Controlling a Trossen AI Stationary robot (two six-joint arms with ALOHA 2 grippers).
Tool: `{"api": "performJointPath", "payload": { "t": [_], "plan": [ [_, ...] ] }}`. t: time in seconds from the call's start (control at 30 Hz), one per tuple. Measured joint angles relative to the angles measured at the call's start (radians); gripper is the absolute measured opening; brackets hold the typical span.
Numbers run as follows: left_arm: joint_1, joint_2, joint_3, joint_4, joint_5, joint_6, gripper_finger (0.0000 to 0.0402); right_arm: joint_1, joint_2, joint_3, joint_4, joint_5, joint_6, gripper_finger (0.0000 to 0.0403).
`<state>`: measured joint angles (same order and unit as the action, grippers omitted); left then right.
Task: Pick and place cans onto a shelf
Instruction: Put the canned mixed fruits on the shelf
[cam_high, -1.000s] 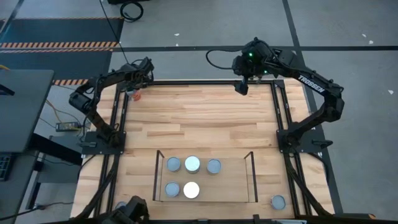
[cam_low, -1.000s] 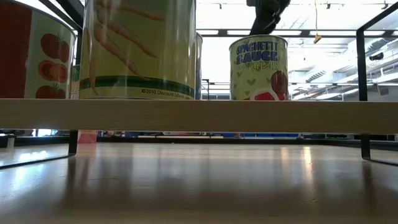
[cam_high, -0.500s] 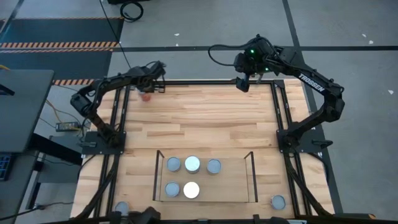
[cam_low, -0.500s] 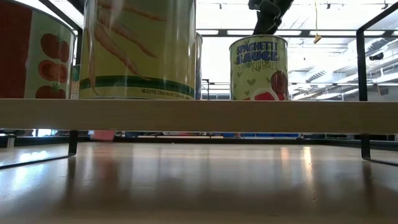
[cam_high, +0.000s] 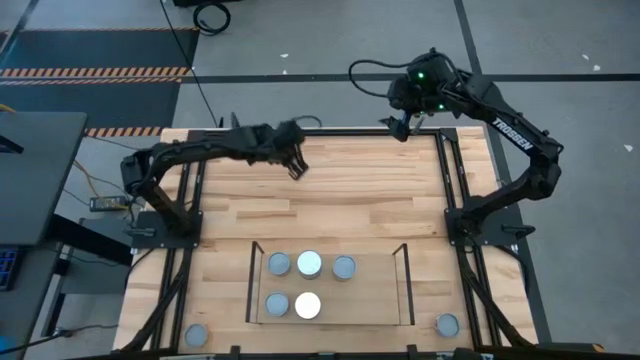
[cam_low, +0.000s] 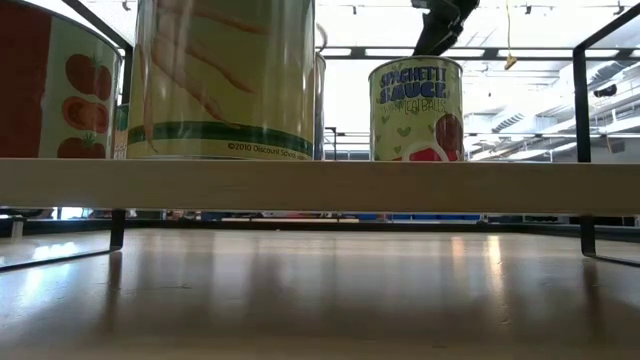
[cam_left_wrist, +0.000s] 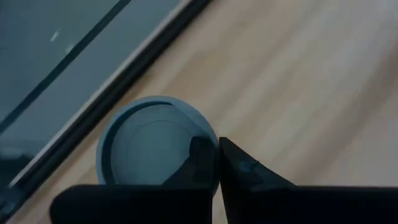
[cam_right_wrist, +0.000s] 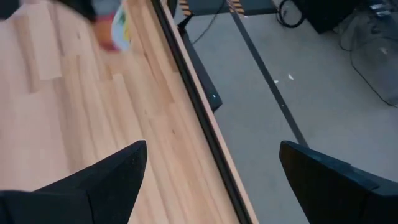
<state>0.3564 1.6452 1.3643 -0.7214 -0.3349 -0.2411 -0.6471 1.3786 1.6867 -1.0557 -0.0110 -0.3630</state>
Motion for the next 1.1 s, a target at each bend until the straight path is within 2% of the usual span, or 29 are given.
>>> {"api": "performJointPath", "payload": {
  "t": [0.13, 0.27, 0.5, 0.6, 0.8, 0.93, 1.1],
  "plan": [
    [-0.078, 0.048, 0.000, 0.021, 0.001, 0.017, 0.0014, 0.015, -0.026, 0.000, 0.011, 0.016, 0.054, 0.0375],
    [-0.138, 0.106, -0.001, 0.069, 0.008, 0.018, 0.0014, 0.077, -0.066, 0.000, -0.007, 0.018, 0.128, 0.0375],
    [-0.201, 0.196, -0.001, 0.081, 0.045, -0.009, 0.0014, 0.291, -0.101, 0.000, -0.160, 0.071, 0.220, 0.0375],
    [-0.214, 0.212, -0.001, 0.069, 0.082, -0.014, 0.0014, 0.392, -0.107, 0.000, -0.169, 0.100, 0.259, 0.0375],
    [-0.220, 0.216, -0.001, 0.034, 0.087, -0.041, 0.0015, 0.593, -0.086, -0.001, -0.194, 0.133, 0.347, 0.0375],
    [-0.219, 0.216, 0.000, 0.027, 0.078, -0.048, 0.0035, 0.731, -0.046, -0.001, -0.222, 0.177, 0.410, 0.0375],
    [-0.220, 0.215, 0.001, 0.022, 0.079, -0.061, 0.0096, 0.850, 0.004, -0.001, -0.217, 0.204, 0.497, 0.0375]
  ]
}}
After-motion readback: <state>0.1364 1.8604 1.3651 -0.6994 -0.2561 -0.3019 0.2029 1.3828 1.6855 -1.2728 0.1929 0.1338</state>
